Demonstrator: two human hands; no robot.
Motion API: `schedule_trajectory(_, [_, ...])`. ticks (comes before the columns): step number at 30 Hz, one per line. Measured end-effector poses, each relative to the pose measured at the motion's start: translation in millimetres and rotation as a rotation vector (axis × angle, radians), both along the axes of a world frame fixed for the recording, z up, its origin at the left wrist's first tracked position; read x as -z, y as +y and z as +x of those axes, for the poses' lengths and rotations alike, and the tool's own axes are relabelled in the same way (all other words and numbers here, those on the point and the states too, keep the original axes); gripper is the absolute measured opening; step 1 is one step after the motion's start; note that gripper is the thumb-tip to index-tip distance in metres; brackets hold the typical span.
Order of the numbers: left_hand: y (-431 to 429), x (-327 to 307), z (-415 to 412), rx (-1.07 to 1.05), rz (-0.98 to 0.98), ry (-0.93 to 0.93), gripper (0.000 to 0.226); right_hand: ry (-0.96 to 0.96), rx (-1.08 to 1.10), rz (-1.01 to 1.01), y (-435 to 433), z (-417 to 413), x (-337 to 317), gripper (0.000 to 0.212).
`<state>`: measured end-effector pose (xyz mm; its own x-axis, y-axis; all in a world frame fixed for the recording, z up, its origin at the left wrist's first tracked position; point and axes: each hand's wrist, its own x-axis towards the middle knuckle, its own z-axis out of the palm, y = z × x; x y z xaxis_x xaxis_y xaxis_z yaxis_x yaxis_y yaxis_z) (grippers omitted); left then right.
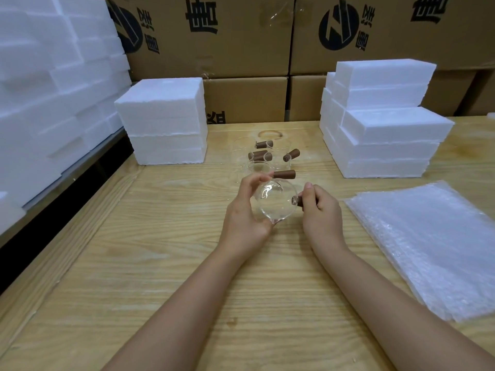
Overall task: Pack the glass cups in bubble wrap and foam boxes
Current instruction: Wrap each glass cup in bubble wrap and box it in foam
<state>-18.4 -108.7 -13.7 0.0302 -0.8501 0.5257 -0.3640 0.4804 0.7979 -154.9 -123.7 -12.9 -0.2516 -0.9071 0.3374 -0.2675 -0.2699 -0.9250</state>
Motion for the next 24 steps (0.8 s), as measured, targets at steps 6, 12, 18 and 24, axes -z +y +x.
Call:
schedule_trajectory(6, [3, -1, 1, -0.014, 0.031, -0.076, 0.08, 0.132, 0.094, 0.1, 0, -2, -4, 0.046])
schedule_trajectory(12, [5, -6, 0, 0.006, 0.074, -0.037, 0.083, 0.107, 0.138, 0.042, 6, -3, -8, 0.048])
schedule_trajectory(18, [4, -3, 0, 0.049, 0.175, -0.012, 0.077, 0.025, 0.162, -0.063, 9, -3, -12, 0.042])
schedule_trajectory(24, [1, 2, 0, 0.068, 0.202, -0.02, 0.076, 0.066, 0.136, -0.19, 14, 1, -14, 0.034])
